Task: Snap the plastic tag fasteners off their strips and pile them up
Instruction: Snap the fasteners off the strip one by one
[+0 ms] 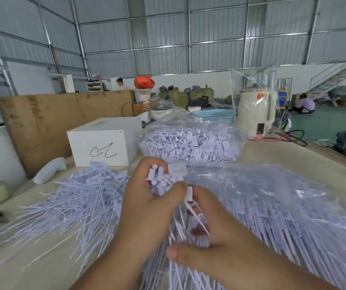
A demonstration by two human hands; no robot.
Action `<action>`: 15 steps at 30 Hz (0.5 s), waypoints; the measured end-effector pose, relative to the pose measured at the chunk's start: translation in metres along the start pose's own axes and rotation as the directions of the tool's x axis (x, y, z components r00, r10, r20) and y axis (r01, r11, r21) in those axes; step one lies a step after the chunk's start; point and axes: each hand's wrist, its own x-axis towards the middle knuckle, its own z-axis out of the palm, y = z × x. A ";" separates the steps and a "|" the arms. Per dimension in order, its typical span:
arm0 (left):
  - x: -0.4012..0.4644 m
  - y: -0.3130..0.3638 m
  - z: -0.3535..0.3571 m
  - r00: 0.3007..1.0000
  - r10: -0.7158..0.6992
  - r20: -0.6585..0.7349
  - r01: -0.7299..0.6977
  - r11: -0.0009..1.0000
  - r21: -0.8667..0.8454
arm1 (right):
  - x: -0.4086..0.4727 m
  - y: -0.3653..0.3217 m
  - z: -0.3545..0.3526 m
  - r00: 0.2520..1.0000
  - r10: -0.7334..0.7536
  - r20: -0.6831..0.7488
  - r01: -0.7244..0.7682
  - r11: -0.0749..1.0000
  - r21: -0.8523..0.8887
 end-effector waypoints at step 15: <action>-0.010 0.016 0.011 0.836 -0.423 0.349 0.461 0.887 -0.029 | 0.008 -0.013 0.022 0.941 0.296 -0.167 -0.191 0.867 0.460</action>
